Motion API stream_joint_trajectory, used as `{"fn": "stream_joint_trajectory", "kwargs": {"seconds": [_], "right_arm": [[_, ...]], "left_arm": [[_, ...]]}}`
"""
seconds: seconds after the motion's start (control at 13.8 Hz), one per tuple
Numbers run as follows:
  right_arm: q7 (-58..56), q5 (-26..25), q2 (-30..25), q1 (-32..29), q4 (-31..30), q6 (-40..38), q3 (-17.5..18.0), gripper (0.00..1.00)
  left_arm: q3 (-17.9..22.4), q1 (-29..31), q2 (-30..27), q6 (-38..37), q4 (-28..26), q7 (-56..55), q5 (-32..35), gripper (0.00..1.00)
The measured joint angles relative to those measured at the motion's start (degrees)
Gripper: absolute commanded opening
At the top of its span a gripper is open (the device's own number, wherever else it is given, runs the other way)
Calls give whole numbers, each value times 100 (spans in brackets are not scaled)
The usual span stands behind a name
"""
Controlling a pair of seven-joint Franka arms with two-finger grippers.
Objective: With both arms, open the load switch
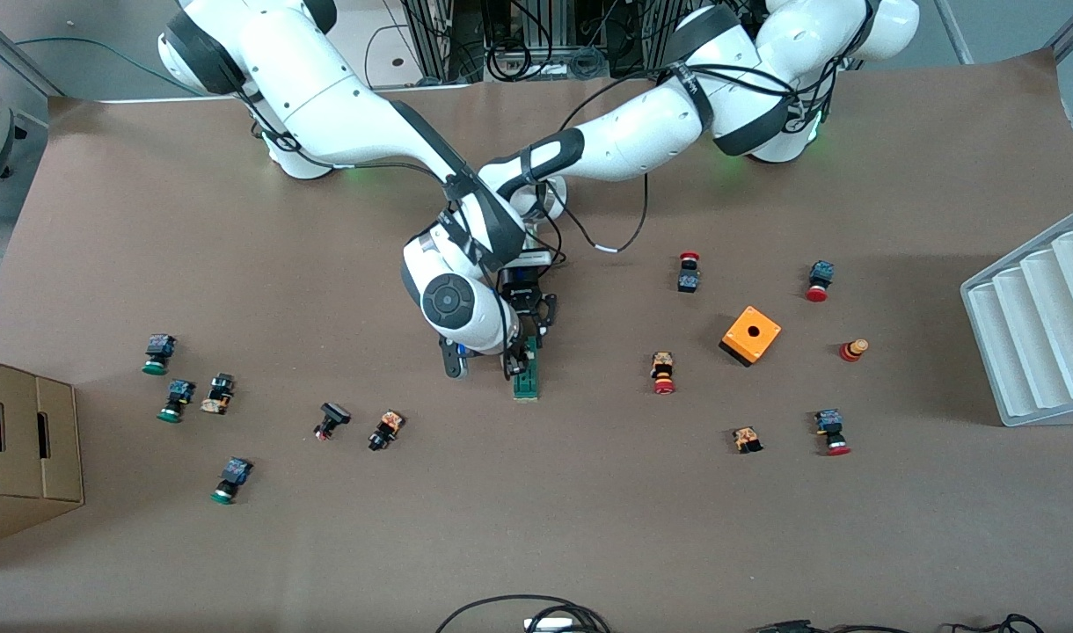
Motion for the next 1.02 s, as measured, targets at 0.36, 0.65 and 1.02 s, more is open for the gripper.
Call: {"fn": "stream_joint_trajectory", "kwargs": {"seconds": [0.36,0.65,1.02], "right_arm": [[0,-41,12,30,-95,159,1,18],[0,-42,64,44,-126,290,3,18],[1,-42,49,46,-140,318,1,18]], "left_arm": [[0,0,0,0,0,0,-1,54],[0,0,0,1,0,0,-1,54],[0,0,0,1,0,0,-2,54]]}}
